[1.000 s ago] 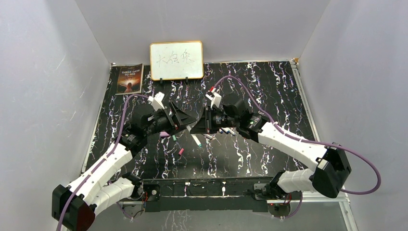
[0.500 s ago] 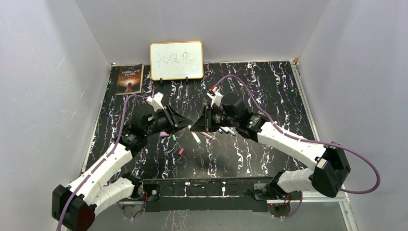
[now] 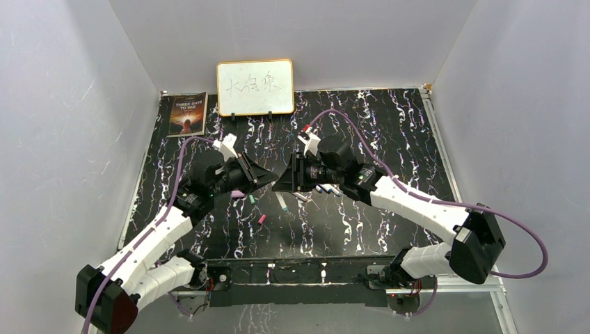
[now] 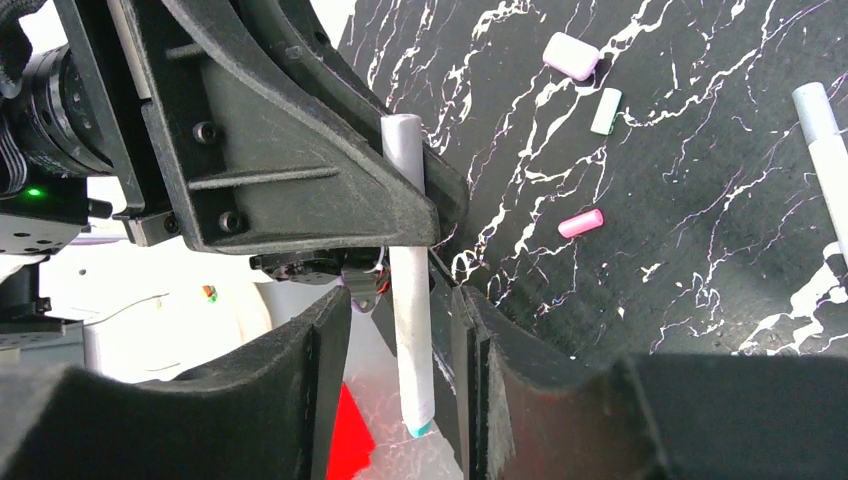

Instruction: Open the pen caps

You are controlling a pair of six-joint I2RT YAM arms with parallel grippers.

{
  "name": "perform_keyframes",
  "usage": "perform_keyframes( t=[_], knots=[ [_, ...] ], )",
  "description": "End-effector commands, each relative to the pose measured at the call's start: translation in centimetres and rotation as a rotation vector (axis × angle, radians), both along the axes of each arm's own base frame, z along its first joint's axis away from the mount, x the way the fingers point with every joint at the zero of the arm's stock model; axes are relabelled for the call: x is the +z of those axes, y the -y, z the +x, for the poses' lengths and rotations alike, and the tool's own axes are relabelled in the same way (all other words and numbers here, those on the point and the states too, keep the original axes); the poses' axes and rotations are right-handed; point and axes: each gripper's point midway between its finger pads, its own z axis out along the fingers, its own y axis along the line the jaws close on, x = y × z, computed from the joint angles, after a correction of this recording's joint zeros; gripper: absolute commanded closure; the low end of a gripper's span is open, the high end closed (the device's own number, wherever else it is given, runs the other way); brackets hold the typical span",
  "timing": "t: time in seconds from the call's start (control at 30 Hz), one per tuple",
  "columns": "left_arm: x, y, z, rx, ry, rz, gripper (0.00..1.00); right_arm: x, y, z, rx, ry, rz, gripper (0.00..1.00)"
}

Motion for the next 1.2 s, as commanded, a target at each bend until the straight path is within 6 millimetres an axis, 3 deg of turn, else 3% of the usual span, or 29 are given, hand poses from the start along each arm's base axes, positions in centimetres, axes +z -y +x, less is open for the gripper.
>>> perform_keyframes(
  t=[0.0,0.27,0.3,0.4,0.63,0.8,0.97,1.17],
  knots=[
    [-0.7,-0.1,0.0,0.004,-0.009,0.012,1.00,2.0,-0.7,0.9,-0.002,0.070,0.046,0.59],
    [-0.7,0.0,-0.1,0.006,-0.014,0.006,1.00,0.6,-1.6,1.2,0.017,0.054,0.023,0.59],
    [-0.7,0.0,0.0,0.006,-0.014,0.006,1.00,0.5,-1.7,1.2,0.019,0.055,0.023,0.64],
    [-1.0,-0.1,-0.1,0.009,-0.019,0.011,1.00,0.5,-1.8,1.0,0.023,0.061,0.022,1.00],
    [-2.0,-0.2,0.2,0.027,-0.029,0.025,1.00,-1.2,-0.7,-1.0,0.042,0.039,-0.001,1.00],
    [-2.1,-0.1,1.2,0.044,-0.016,0.036,1.00,-2.5,0.6,-3.6,0.063,0.001,0.014,1.00],
    [-2.1,0.0,2.9,0.077,0.006,0.059,1.00,-5.2,2.4,-7.2,0.078,-0.058,-0.001,1.00],
    [-1.9,0.2,5.6,0.126,0.039,0.091,1.00,-6.1,4.9,-9.8,0.057,-0.104,0.010,1.00]
  ],
)
